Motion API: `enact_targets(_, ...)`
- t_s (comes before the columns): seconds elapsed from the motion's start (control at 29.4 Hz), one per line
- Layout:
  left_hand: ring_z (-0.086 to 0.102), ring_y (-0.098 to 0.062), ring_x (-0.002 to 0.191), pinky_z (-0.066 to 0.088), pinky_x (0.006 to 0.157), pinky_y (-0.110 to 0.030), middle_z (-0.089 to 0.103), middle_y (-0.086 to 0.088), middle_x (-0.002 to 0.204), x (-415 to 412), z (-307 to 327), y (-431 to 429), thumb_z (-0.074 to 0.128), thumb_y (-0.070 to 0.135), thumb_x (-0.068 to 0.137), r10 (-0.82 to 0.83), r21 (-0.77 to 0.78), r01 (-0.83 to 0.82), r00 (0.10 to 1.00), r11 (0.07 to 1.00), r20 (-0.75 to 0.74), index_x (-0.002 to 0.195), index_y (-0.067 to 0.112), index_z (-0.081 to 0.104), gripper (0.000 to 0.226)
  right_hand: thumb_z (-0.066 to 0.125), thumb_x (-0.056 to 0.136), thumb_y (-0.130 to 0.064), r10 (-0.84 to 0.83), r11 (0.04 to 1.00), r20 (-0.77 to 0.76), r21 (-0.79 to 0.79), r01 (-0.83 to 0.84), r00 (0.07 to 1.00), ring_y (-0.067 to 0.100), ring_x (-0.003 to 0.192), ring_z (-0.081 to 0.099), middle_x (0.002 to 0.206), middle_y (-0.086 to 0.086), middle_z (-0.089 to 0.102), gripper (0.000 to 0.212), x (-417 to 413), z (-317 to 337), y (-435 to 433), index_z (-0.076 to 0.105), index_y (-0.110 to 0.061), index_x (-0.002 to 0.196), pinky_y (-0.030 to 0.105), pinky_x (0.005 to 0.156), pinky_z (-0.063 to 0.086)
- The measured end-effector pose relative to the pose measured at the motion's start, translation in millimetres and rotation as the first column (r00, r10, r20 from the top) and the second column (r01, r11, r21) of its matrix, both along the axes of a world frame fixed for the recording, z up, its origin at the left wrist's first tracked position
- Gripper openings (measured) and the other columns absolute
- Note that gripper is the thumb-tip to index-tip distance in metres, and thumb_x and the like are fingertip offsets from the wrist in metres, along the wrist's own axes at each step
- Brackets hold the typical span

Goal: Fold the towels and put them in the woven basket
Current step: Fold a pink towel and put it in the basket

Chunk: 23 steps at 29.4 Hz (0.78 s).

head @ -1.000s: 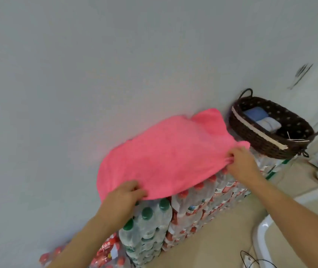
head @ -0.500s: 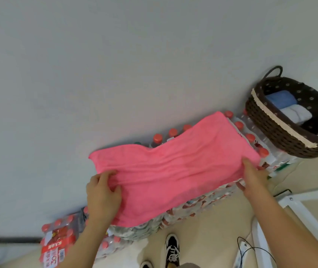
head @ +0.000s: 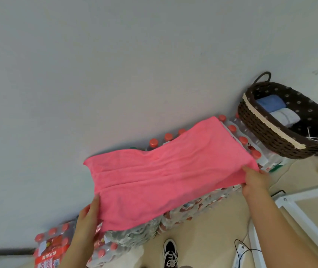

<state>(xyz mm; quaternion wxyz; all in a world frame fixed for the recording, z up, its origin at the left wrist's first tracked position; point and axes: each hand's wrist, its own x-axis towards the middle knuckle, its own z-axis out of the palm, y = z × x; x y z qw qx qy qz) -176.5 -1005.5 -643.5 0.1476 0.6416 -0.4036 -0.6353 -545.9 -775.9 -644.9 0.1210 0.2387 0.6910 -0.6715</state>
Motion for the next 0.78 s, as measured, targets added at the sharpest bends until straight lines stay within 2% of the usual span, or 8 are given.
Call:
enact_targets(0.1, 0.065, -0.027, 0.076, 0.054, 0.072, -0.039, 0.067, -0.021, 0.107, 11, 0, -1, 0.065, 0.036, 0.087, -0.021, 0.044, 0.026, 0.992, 0.999, -0.125, 0.117, 0.004, 0.056, 0.044, 0.067, 0.076, -0.005, 0.080, 0.997, -0.132, 0.035, -0.076, 0.988, 0.027, 0.097, 0.063, 0.101, 0.003, 0.066, 0.022, 17, 20, -5, 0.061, -0.026, 0.083, 0.041, 0.087, 0.052)
enact_targets(0.2, 0.066, -0.033, 0.088, 0.054, 0.084, -0.050, 0.065, -0.020, 0.108, 18, 4, 1, 0.077, 0.027, 0.078, 0.094, -0.052, -0.099, 0.992, 0.994, -0.089, 0.112, 0.022, 0.052, 0.042, 0.068, 0.081, -0.007, 0.314, 0.949, -0.253, 0.093, -0.300, 0.915, 0.022, 0.085, 0.058, 0.096, 0.005, 0.065, 0.019, 56, 45, -31, 0.066, -0.025, 0.086, 0.036, 0.075, 0.049)
enact_targets(0.27, 0.064, -0.032, 0.080, 0.055, 0.070, -0.047, 0.064, -0.020, 0.104, 19, 12, 2, 0.077, 0.022, 0.077, 0.142, -0.112, -0.156, 0.982, 0.982, -0.122, 0.104, 0.027, 0.051, 0.038, 0.067, 0.084, -0.006, 0.447, 0.895, -0.294, 0.142, -0.424, 0.845, 0.016, 0.073, 0.053, 0.083, 0.002, 0.061, 0.017, 86, 53, -49, 0.066, -0.023, 0.083, 0.031, 0.067, 0.045)
enact_targets(0.37, 0.056, -0.025, 0.063, 0.046, 0.052, -0.032, 0.063, -0.018, 0.093, 24, 17, 0, 0.073, 0.013, 0.079, -0.001, -0.113, -0.020, 0.984, 0.993, -0.179, 0.103, 0.025, 0.050, 0.036, 0.063, 0.086, -0.002, 0.587, 0.808, -0.320, 0.182, -0.560, 0.743, 0.006, 0.060, 0.047, 0.068, -0.002, 0.056, 0.017, 123, 54, -68, 0.071, -0.017, 0.081, 0.023, 0.060, 0.040)
enact_targets(0.44, 0.052, -0.021, 0.055, 0.042, 0.052, -0.029, 0.061, -0.017, 0.081, 32, 19, -1, 0.074, 0.011, 0.077, -0.153, -0.121, 0.140, 0.982, 0.983, -0.113, 0.094, 0.018, 0.051, 0.029, 0.062, 0.088, -0.003, 0.650, 0.758, -0.342, 0.239, -0.607, 0.678, -0.003, 0.070, 0.057, 0.077, -0.011, 0.064, 0.026, 140, 51, -77, 0.072, -0.026, 0.092, 0.018, 0.072, 0.047)
enact_targets(0.54, 0.039, -0.015, 0.040, 0.032, 0.040, -0.020, 0.049, -0.008, 0.055, 45, 26, 1, 0.068, 0.008, 0.085, -0.277, -0.107, 0.270, 0.959, 0.957, -0.059, 0.083, 0.009, 0.050, 0.018, 0.063, 0.088, -0.005, 0.739, 0.673, -0.335, 0.377, -0.636, 0.584, 0.006, 0.097, 0.062, 0.101, -0.007, 0.069, 0.025, 158, 47, -85, 0.071, -0.016, 0.110, 0.023, 0.093, 0.047)
enact_targets(0.65, 0.034, -0.014, 0.037, 0.028, 0.036, -0.017, 0.045, -0.008, 0.050, 54, 38, 2, 0.071, 0.010, 0.084, -0.312, -0.122, 0.302, 0.947, 0.945, -0.076, 0.080, 0.005, 0.051, 0.021, 0.066, 0.086, -0.006, 0.729, 0.684, -0.360, 0.400, -0.610, 0.582, 0.011, 0.090, 0.065, 0.094, -0.009, 0.070, 0.023, 174, 45, -91, 0.072, -0.011, 0.108, 0.028, 0.085, 0.053)
enact_targets(0.78, 0.047, -0.017, 0.053, 0.044, 0.051, -0.026, 0.058, -0.008, 0.068, 51, 52, 0, 0.082, -0.001, 0.066, -0.335, -0.210, 0.298, 0.927, 0.931, -0.170, 0.086, 0.007, 0.061, 0.030, 0.070, 0.081, -0.003, 0.713, 0.701, -0.389, 0.385, -0.600, 0.583, 0.012, 0.070, 0.063, 0.074, -0.010, 0.068, 0.021, 190, 43, -102, 0.067, -0.024, 0.081, 0.032, 0.069, 0.054)
